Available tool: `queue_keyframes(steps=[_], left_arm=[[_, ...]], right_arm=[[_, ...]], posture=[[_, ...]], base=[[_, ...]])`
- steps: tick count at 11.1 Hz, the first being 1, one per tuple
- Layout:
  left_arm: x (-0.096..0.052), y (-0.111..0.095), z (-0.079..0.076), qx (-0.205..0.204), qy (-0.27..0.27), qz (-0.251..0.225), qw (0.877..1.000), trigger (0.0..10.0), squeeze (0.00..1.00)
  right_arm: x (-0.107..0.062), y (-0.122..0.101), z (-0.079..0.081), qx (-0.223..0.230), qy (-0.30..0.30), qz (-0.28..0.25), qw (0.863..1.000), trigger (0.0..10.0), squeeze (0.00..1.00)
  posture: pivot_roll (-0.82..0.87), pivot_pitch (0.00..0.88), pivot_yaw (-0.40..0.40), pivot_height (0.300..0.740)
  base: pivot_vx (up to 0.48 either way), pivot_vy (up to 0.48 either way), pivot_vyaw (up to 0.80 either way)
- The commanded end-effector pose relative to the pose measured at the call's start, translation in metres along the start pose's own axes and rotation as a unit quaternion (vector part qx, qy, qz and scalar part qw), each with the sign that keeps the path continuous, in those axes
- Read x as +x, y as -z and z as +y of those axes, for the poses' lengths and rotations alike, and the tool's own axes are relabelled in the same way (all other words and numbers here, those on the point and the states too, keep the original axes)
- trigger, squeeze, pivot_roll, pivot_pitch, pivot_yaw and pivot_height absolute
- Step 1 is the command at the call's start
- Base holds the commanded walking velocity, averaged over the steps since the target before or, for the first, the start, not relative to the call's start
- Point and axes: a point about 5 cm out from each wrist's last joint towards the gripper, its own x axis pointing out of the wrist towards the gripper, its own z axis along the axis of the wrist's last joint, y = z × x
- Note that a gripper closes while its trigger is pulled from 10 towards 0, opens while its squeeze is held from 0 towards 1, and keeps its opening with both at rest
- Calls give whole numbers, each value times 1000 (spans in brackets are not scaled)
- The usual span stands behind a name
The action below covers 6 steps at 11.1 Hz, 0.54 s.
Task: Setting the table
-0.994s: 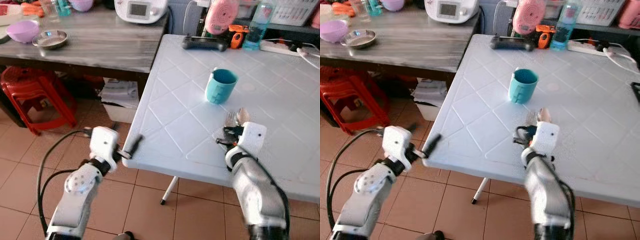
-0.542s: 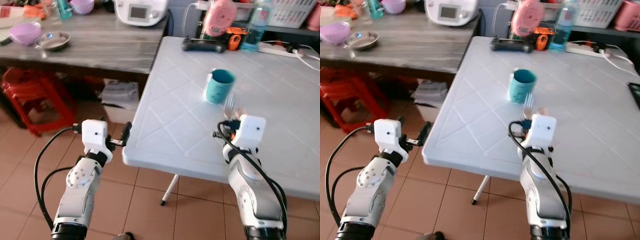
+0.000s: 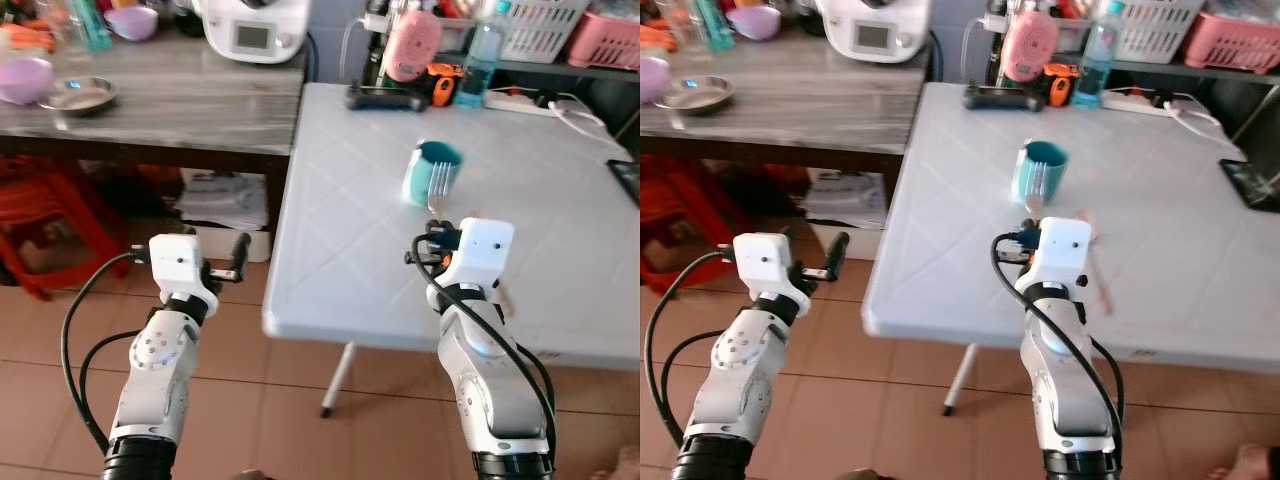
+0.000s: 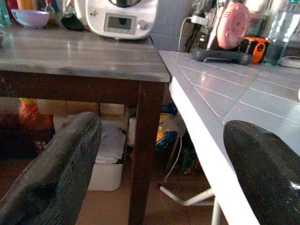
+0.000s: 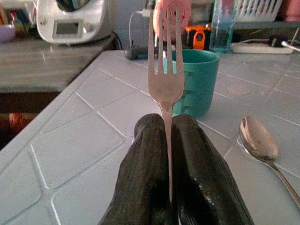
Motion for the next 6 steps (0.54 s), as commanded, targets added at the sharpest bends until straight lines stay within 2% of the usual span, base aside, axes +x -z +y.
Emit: queue_keyframes(steps=[1,5,6], left_arm=[[4,-1,-5,2,12,-1,1000,10000,0],[14,-9,-9,0,13,-17,1000,10000,0],[13,-8,-11,-1,17,-18,1000,10000,0]], right_arm=[[-2,1,-10,-5,24,-4,1000,10000,0],[3,1,-7,-7,21,-16,1000,10000,0],[4,-1,-6,-6,20,-21,1000,10000,0]], posture=[[64,49,-13,740],[90,43,-25,740],[88,41,-26,740]], base=[[0,431,0],[0,438,0],[0,446,-438]])
